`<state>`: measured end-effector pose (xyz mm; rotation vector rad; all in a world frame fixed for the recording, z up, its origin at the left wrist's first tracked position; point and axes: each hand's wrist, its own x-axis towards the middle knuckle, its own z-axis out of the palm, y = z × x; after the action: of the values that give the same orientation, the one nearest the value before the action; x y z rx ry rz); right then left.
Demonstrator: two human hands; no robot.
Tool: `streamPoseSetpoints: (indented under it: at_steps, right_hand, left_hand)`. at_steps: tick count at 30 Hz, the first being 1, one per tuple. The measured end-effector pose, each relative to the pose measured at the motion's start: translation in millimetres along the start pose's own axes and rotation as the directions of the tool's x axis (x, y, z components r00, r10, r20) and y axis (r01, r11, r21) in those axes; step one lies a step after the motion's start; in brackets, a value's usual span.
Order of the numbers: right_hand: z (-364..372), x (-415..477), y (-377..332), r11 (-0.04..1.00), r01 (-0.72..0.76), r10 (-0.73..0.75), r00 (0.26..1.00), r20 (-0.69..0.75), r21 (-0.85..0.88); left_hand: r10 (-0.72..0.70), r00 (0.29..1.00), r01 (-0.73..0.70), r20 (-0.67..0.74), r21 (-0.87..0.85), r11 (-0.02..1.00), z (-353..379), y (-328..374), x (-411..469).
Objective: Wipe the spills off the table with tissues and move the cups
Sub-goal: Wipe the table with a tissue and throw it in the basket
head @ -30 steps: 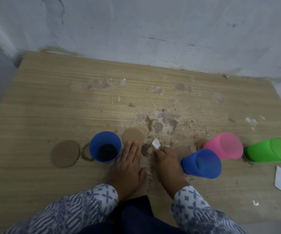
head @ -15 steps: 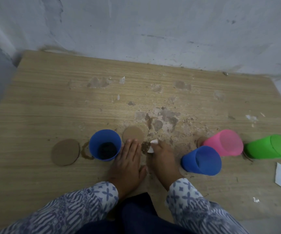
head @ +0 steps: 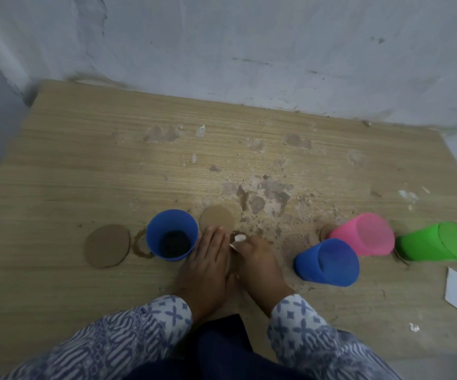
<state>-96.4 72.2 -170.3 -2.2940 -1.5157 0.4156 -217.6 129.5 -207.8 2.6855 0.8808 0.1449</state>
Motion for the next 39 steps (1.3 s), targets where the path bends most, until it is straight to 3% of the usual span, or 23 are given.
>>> streamPoseSetpoints:
  at_steps: [2,4,7,10,12,15,22,24,29,35,39]
  right_hand:
    - [-1,-8,8,0.999,-0.003,0.002,1.0,0.006,0.055]
    - [-5,-6,20,0.993,-0.105,0.106,0.994,-0.015,0.06]
    - [-8,12,35,0.977,-0.212,0.21,0.975,-0.067,-0.017]
    - [-6,21,24,0.989,-0.09,0.086,0.995,-0.041,-0.116]
    - [-2,11,13,0.992,0.024,-0.03,0.998,-0.047,-0.123]
    - [3,-11,15,0.992,0.089,-0.089,0.996,0.003,-0.086]
    - [-7,14,22,0.995,-0.102,0.1,0.988,-0.12,-0.009]
    - [1,15,16,0.996,-0.081,0.077,0.99,-0.121,-0.023]
    - [1,-5,11,0.998,0.022,-0.02,0.999,0.04,-0.059]
    - [-13,16,22,0.98,-0.196,0.192,0.974,-0.12,-0.02]
    - [-4,20,11,0.995,-0.094,0.092,0.995,-0.046,-0.039]
  left_hand:
    - [-0.009,1.0,0.009,0.005,-0.002,1.0,-2,1,0]
    - [0.001,1.0,-0.001,-0.007,0.019,1.0,-2,1,0]
    - [0.01,1.0,-0.009,-0.006,0.044,0.999,0,0,0]
    - [0.004,1.0,-0.004,-0.001,0.036,0.999,0,1,0]
    - [-0.002,1.0,0.002,-0.001,0.013,1.0,-3,1,-1]
    - [-0.003,1.0,0.003,0.005,0.011,1.0,-5,2,-1]
    - [0.005,1.0,-0.004,-0.023,0.029,1.0,-1,0,0]
    - [0.009,1.0,-0.008,-0.026,0.03,1.0,0,1,0]
    - [0.009,0.999,-0.008,-0.038,0.033,0.999,-2,1,0]
    - [0.005,1.0,-0.005,-0.011,0.047,0.999,0,1,0]
    - [0.005,1.0,-0.004,-0.022,0.037,0.999,-1,1,0]
